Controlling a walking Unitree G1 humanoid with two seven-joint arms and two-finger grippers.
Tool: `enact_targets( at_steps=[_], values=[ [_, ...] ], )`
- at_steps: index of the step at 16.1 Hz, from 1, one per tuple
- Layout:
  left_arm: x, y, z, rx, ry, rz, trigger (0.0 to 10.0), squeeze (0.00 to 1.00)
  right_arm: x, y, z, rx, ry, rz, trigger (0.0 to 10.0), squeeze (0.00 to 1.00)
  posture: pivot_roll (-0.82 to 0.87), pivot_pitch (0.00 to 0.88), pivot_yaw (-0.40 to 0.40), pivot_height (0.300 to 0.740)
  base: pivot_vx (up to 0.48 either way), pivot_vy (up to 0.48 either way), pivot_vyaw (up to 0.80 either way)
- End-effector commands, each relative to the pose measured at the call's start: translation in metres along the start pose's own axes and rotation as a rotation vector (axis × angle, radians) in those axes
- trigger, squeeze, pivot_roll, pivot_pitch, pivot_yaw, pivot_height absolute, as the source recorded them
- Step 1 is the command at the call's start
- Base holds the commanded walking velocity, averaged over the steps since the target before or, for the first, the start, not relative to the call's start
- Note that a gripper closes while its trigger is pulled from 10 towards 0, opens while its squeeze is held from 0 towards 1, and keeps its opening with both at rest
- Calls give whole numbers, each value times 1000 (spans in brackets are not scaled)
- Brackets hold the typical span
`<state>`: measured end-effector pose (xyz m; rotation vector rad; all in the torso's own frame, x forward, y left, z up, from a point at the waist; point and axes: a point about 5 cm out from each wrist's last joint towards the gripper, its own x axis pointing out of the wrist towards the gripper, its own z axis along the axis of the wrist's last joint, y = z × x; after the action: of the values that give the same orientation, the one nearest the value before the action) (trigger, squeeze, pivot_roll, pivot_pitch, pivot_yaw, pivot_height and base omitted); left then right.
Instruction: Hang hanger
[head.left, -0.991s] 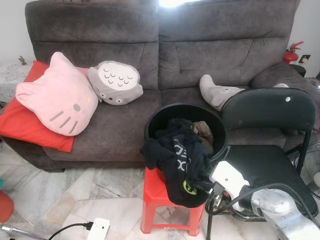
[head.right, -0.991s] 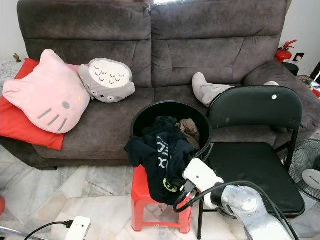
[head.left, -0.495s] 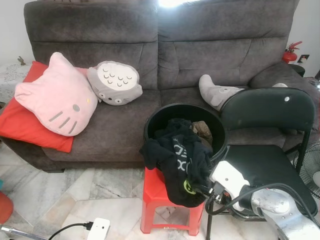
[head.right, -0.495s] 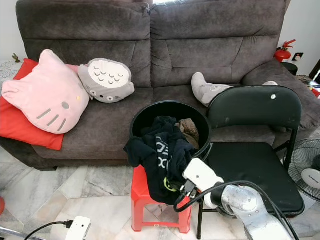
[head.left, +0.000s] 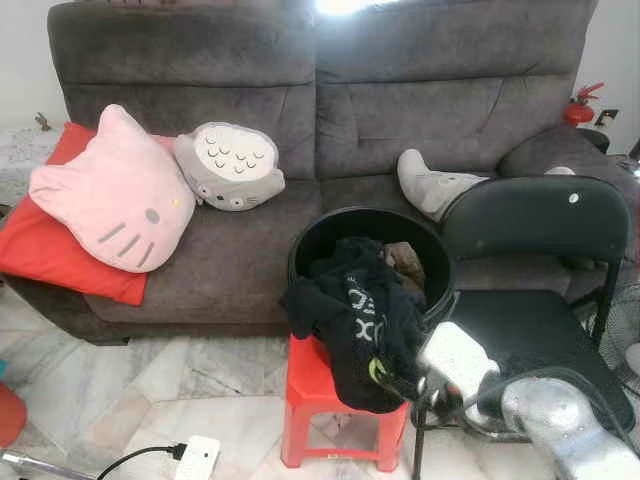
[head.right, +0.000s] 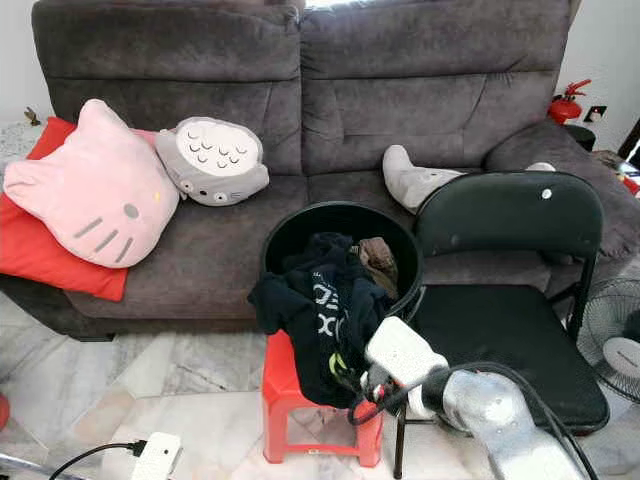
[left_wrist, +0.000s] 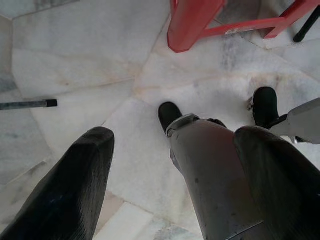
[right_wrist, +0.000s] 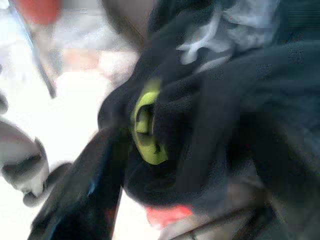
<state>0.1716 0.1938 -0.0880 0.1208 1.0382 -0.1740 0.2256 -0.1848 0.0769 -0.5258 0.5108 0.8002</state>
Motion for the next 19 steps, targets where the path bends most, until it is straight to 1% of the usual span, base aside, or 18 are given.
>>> enact_targets(
  at_steps=[1, 2, 3, 4, 5, 6, 7, 8, 10, 11, 12, 13, 14, 15, 16, 17, 18, 19],
  values=[
    [-1, 1, -5, 14, 21, 3, 10000, 0, 5, 5, -33, 40, 145, -41, 10000, 0, -89, 0, 29, 740, 0, 0, 0],
    [-1, 1, -5, 14, 21, 3, 10000, 0, 6, 1, -33, 69, 137, -84, 10000, 0, -89, 0, 29, 740, 0, 0, 0],
    [-1, 2, -5, 13, 22, 3, 10000, 0, 9, -2, -33, 138, 109, -137, 10000, 0, -87, 0, 29, 740, 0, 0, 0],
    [-1, 2, -5, 14, 22, 2, 10000, 0, 12, 4, -30, 197, 70, -116, 10000, 0, -88, 0, 29, 740, 0, 0, 0],
    [-1, 1, -5, 14, 23, 2, 10000, 0, 13, 10, -31, 215, 68, -87, 10000, 0, -89, 0, 29, 740, 0, 0, 0],
    [-1, 1, -5, 14, 23, 1, 10000, 0, 16, 17, -38, 219, 95, -78, 10000, 0, -86, 0, 27, 740, 0, 0, 0],
    [-1, 1, -5, 14, 23, 1, 10000, 0, 17, 17, -40, 228, 98, -104, 10000, 0, -87, 0, 27, 740, 0, 0, 0],
    [-1, 1, -5, 14, 23, 1, 10000, 0, 17, 13, -41, 256, 86, -166, 10000, 0, -88, 0, 26, 740, 0, 0, 0],
    [-1, 1, -5, 15, 22, 4, 10000, 0, 14, -8, -48, 398, 85, -431, 10000, 0, -87, 0, 25, 740, 0, 0, 0],
    [-1, 2, -5, 15, 21, 6, 10000, 0, 6, -19, -59, 559, 94, -612, 10000, 0, -85, 0, 25, 740, 0, 0, 0],
    [-1, 2, -5, 15, 21, 8, 10000, 0, 4, -21, -64, 630, 93, -664, 10000, 0, -85, 0, 25, 740, 0, 0, 0],
    [-1, 2, -5, 16, 21, 9, 10000, 0, 4, -12, -75, 770, 73, -686, 10000, 0, -87, 0, 25, 740, 0, 0, 0],
    [-1, 2, -5, 18, 21, 11, 10000, 0, 8, -4, -77, 787, 66, -656, 10000, 0, -87, 0, 24, 740, 0, 0, 0],
    [-1, 2, -4, 19, 20, 15, 10000, 0, 10, -1, -79, 783, 69, -654, 10000, 0, -82, 0, 24, 740, 0, 0, 0],
    [-1, 3, -4, 19, 19, 18, 10000, 0, 10, 1, -82, 797, 86, -677, 10000, 0, -82, 0, 24, 740, 0, 0, 0],
    [-1, 3, -5, 20, 20, 20, 10000, 0, 13, 4, -83, 809, 86, -668, 10000, 0, -81, 0, 24, 740, 0, 0, 0],
    [-1, 3, -5, 21, 20, 22, 10000, 0, 17, 6, -74, 812, 29, -621, 10000, 0, -82, 0, 25, 740, 0, 0, 0],
    [-1, 3, -5, 22, 21, 23, 10000, 0, 20, 7, -65, 794, -26, -577, 10000, 0, -82, 0, 25, 740, 0, 0, 0]
  ],
)
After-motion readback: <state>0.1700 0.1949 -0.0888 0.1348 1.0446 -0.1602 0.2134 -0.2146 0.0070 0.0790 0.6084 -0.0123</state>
